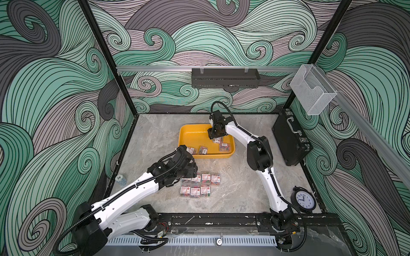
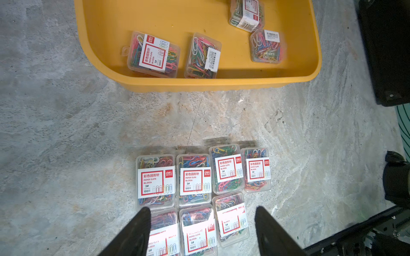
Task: Take the paper clips out of the storage box
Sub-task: Adjust the boxed paper clips in the storage box.
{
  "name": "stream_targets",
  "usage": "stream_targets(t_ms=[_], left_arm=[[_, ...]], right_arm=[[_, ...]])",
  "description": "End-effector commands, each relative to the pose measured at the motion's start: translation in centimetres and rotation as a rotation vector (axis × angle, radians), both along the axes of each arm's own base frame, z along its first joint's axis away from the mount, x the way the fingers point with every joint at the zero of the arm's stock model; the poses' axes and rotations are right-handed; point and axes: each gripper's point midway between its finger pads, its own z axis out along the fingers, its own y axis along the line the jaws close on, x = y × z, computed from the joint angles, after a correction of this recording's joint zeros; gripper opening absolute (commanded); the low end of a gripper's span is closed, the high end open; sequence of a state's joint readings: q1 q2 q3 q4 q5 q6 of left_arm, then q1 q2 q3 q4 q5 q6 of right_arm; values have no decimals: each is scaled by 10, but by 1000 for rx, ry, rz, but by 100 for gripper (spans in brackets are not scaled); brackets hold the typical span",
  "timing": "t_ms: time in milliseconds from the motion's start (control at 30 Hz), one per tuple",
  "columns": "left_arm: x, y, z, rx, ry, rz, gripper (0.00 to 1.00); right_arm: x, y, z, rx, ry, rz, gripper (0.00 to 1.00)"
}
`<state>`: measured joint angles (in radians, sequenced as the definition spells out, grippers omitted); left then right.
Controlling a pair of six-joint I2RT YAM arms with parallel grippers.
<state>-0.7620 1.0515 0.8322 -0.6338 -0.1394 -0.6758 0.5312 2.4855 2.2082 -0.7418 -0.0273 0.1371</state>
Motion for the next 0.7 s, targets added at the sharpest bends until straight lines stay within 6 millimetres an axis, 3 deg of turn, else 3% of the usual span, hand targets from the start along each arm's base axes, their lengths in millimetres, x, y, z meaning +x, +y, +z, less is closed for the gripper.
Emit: stream_targets(t_ms=[0,133,367,667], left_arm=[[2,7,15,10,-37,12,72],[1,8,16,5,-43,17,72],[4,6,13,13,-40,15,73],[6,2,10,17,-28,7,73]], right_arm=[[-10,15,-3,6,13,72,65],[-11,4,5,-35,-2,17,75],[-14,-18,14,-119,-43,-72,84],[-25,-43,12,-188,-47,-158,98]])
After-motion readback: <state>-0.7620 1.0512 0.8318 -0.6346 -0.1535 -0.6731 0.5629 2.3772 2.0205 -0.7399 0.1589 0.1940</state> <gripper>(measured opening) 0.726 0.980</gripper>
